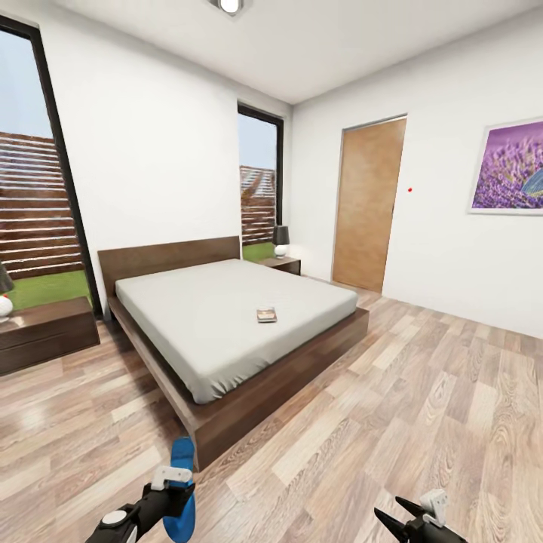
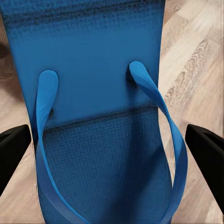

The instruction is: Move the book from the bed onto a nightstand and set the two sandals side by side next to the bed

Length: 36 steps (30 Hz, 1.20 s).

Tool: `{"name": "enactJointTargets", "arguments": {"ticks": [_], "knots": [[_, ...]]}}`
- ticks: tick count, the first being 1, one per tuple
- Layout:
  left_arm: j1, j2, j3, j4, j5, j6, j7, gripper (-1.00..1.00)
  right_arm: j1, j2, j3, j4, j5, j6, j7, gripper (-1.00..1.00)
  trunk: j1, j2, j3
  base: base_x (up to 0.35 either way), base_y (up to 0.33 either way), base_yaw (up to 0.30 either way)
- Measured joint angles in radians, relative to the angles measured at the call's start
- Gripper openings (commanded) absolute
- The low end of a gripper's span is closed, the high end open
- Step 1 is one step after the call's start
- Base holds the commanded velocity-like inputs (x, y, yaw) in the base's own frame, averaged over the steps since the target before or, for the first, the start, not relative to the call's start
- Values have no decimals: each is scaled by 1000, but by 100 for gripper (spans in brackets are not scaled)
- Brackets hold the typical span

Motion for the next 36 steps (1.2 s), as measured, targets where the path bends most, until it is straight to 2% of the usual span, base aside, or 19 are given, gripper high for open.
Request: {"name": "enactJointTargets", "arguments": {"ticks": [4, 10, 18, 36], "knots": [[0, -3, -1, 21, 1, -23, 1, -100, 0, 0, 0, 2, -1, -1, 0, 100, -15, 28, 13, 0, 0, 0], [1, -2, 0, 26, 1, -28, 3, -100, 0, 1, -3, 85, 2, 0, 0, 100, -38, 70, 31, 0, 0, 0], [2, -3, 0, 67, 2, -55, 2, -100, 0, 1, -4, 97, 2, -1, -6, 100, -69, 126, 56, 0, 0, 0], [3, -3, 0, 73, 3, -67, 2, -100, 0, 2, -6, 99, 3, -13, -13, 100, -69, 126, 57, 0, 0, 0]]}}
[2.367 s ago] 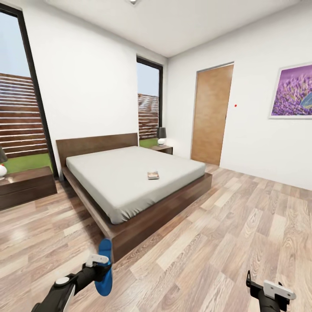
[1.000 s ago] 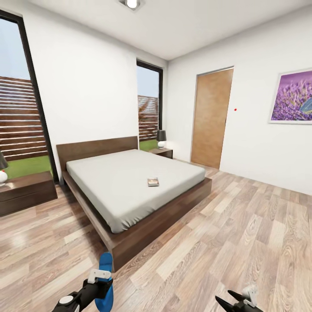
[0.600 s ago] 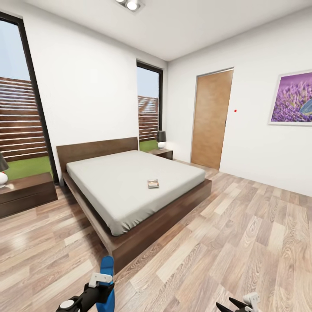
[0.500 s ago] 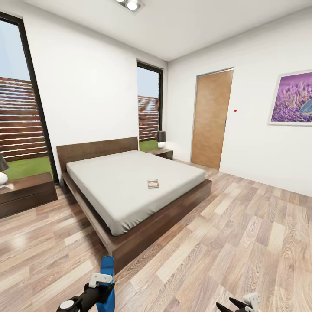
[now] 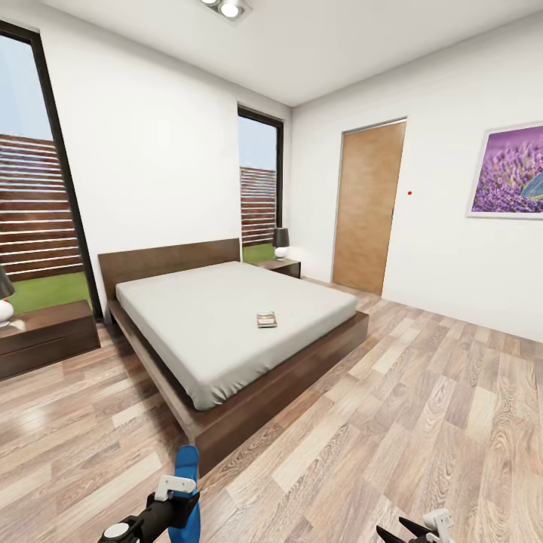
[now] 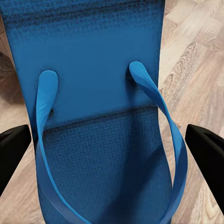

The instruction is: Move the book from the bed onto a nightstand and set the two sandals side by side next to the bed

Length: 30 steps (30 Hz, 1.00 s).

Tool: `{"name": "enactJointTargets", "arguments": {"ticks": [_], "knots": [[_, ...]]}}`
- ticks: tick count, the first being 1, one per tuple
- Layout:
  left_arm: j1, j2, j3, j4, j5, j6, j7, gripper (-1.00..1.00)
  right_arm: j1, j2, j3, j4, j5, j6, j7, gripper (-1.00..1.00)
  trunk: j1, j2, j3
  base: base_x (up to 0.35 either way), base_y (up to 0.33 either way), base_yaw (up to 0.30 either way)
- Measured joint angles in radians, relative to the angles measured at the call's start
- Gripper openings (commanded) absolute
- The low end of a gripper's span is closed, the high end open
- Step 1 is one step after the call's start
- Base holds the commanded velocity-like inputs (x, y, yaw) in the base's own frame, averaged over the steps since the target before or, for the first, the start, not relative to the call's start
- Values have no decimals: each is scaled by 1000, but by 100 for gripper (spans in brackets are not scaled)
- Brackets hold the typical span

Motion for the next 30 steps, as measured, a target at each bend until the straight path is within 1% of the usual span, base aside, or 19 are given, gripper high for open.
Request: {"name": "enactJointTargets", "arguments": {"ticks": [16, 30], "knots": [[0, 0, 0, 0, 1, 1, 0, -100, 0, 2, 2, 0, 0, 0, 1, 100, 0, 0, -1, 0, 0, 0], [0, -2, 0, 0, 1, 1, 0, -100, 0, 3, 2, 0, 0, 0, 2, 100, 0, 0, -21, 0, 0, 0]]}}
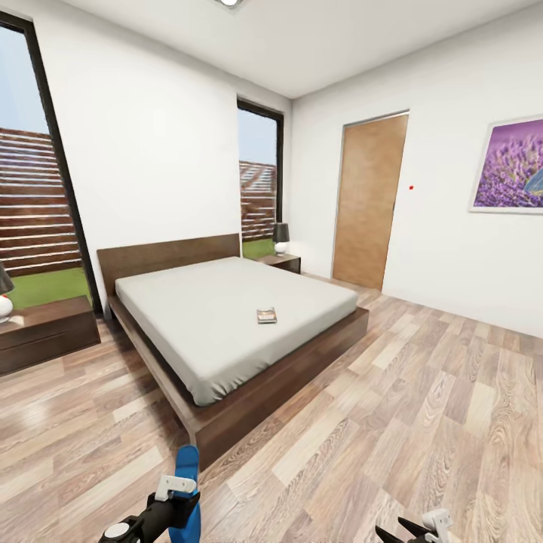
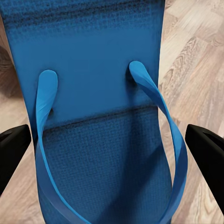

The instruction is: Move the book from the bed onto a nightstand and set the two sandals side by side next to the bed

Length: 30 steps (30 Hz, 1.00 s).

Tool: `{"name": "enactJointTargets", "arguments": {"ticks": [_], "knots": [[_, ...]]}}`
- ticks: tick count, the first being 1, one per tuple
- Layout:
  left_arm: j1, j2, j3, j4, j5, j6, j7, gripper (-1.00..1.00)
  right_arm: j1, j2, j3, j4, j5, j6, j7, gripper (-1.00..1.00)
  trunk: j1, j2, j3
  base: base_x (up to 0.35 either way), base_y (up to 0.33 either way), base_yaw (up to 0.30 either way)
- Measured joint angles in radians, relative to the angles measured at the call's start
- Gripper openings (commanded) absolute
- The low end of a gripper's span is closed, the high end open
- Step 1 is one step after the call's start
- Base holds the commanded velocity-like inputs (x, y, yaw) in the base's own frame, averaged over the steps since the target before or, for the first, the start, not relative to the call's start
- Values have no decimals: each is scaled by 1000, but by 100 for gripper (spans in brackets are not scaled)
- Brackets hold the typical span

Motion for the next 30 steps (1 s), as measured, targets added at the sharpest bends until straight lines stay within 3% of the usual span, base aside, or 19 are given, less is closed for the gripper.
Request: {"name": "enactJointTargets", "arguments": {"ticks": [30], "knots": [[0, -2, 0, 0, 0, 0, 0, -100, 0, 1, 0, 0, 0, 0, 0, 100, 0, 0, -47, 0, 0, 0]]}}
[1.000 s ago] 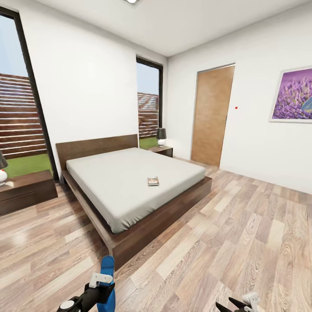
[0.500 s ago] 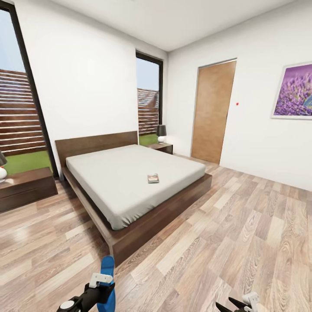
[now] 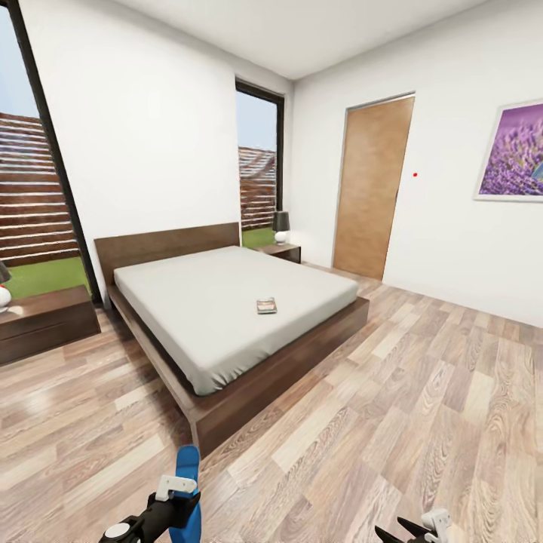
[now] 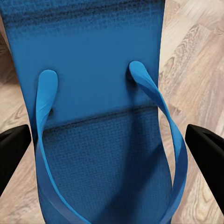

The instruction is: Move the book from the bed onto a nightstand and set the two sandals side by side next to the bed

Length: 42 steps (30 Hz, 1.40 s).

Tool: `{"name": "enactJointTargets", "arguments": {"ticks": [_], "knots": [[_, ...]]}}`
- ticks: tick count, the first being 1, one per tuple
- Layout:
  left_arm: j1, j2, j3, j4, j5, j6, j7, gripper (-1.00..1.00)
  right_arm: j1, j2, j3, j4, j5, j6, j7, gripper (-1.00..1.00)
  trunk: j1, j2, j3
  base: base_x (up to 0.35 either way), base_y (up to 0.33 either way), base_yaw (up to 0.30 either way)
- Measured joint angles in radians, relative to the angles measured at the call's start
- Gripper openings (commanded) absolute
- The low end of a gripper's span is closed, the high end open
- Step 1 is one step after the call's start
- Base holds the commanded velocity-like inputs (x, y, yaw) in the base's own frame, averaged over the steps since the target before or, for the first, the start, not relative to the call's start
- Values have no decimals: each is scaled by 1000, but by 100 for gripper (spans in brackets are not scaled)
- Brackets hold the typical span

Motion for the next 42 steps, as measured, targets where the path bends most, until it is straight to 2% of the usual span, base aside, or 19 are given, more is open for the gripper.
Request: {"name": "enactJointTargets", "arguments": {"ticks": [42], "knots": [[0, -2, 0, 0, -1, 0, 0, -100, 0, 3, 0, 0, 0, 0, 0, 100, 0, 0, -66, 0, 0, 0]]}}
